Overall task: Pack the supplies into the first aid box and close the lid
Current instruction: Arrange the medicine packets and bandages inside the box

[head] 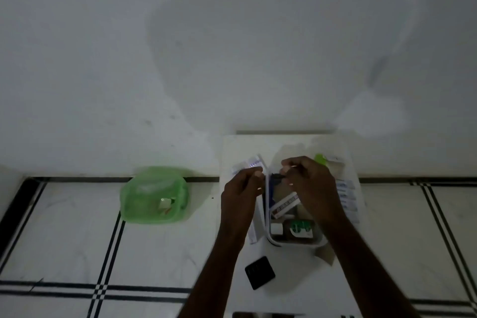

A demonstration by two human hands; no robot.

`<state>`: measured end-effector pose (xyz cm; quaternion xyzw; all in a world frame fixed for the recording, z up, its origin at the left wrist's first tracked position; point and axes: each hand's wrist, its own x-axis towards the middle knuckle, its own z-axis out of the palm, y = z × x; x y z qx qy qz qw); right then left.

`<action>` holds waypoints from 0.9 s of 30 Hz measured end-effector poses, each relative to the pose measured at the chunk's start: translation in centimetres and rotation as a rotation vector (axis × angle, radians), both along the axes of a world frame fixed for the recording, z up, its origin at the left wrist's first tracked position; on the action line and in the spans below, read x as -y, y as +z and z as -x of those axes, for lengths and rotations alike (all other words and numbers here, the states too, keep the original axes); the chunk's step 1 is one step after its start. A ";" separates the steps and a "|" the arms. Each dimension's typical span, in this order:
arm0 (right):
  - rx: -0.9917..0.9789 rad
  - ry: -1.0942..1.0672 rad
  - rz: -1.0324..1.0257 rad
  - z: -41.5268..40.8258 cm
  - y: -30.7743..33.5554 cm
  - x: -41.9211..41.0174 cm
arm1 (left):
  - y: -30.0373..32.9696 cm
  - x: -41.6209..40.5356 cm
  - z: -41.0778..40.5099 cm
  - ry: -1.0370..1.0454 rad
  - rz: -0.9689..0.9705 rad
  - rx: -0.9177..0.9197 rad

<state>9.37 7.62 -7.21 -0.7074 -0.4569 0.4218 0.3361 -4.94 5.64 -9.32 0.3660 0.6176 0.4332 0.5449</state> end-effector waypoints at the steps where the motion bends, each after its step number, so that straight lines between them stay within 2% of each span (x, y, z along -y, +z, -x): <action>1: 0.022 -0.015 0.008 -1.1 -0.3 0.4 | -0.4 0.3 -0.9 -0.040 -0.005 -0.035; 3: 0.073 -0.055 -0.025 -2.8 -0.7 1.1 | -1.1 0.8 -2.0 -0.096 -0.020 -0.085; 7: 0.373 -0.089 -0.072 -6.2 -2.4 4.3 | -1.7 2.1 -3.2 -0.124 -0.102 -0.242; 11: 0.591 0.320 0.112 -10.2 -6.3 9.1 | -2.3 3.4 -2.9 -0.064 -0.200 -0.364; 13: 0.647 0.405 0.185 -10.9 -8.3 11.1 | -3.1 4.7 -2.0 -0.039 -0.261 -0.475; 15: 0.679 0.419 0.172 -10.5 -9.9 12.1 | -4.3 6.5 -1.2 -0.081 -0.277 -0.612; 20: 0.687 0.351 0.060 -9.6 -11.7 12.8 | -7.9 11.3 -0.4 -0.305 -0.223 -0.852; 24: 0.723 0.075 0.027 -9.7 -8.5 12.7 | -10.4 12.6 -0.5 -0.523 -0.188 -0.976; 27: 0.715 -0.082 -0.101 -8.1 -5.0 11.5 | -11.4 12.8 -0.9 -0.643 -0.186 -1.052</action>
